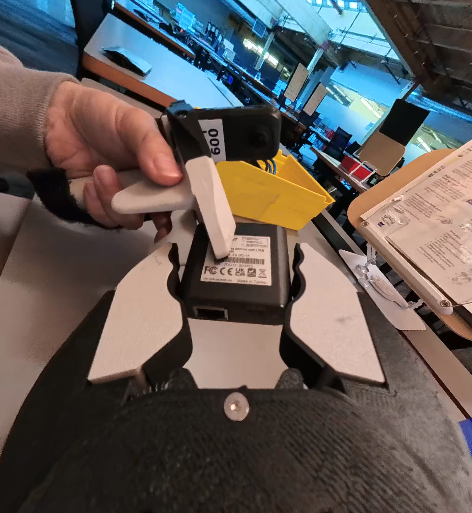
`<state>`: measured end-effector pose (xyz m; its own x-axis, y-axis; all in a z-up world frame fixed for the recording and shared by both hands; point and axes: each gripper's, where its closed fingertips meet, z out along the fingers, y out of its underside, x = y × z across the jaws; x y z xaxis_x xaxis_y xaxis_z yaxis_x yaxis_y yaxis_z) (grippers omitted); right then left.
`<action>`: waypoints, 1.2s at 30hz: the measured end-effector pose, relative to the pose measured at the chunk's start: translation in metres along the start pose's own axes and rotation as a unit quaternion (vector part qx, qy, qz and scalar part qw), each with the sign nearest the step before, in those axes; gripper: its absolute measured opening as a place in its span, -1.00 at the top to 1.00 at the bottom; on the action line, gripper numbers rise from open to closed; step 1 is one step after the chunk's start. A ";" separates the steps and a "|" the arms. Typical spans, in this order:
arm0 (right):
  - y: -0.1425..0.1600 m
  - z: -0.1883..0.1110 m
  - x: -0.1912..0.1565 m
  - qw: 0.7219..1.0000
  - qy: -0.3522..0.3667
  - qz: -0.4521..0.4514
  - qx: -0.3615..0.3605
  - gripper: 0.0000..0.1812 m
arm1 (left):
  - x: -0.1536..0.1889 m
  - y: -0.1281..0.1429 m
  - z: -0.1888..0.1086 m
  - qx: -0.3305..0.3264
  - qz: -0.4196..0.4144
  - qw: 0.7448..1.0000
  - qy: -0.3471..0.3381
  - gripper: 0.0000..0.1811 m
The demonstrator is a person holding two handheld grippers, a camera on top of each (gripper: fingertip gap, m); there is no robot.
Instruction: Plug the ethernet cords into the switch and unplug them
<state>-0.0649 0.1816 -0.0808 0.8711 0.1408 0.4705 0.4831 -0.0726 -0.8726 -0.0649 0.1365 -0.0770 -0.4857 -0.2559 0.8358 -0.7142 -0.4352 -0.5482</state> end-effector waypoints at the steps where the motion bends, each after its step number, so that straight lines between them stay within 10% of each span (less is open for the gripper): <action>1: 0.000 0.000 0.002 1.000 0.005 0.003 0.002 0.13 | 0.000 0.000 0.001 0.003 -0.003 1.000 0.001 0.75; 23: 0.010 0.003 0.002 0.999 -0.003 0.046 -0.001 0.18 | -0.006 -0.007 -0.003 0.026 -0.018 0.999 -0.009 0.74; 36: 0.014 -0.007 0.019 0.990 0.006 0.138 0.030 0.17 | -0.010 -0.010 -0.011 -0.008 0.143 0.985 -0.102 0.66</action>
<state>-0.0410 0.1759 -0.0837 0.9704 0.1117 0.2141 0.2205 -0.0484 -0.9742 -0.0580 0.1530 -0.0804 -0.5582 -0.5337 0.6352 -0.5723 -0.3066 -0.7606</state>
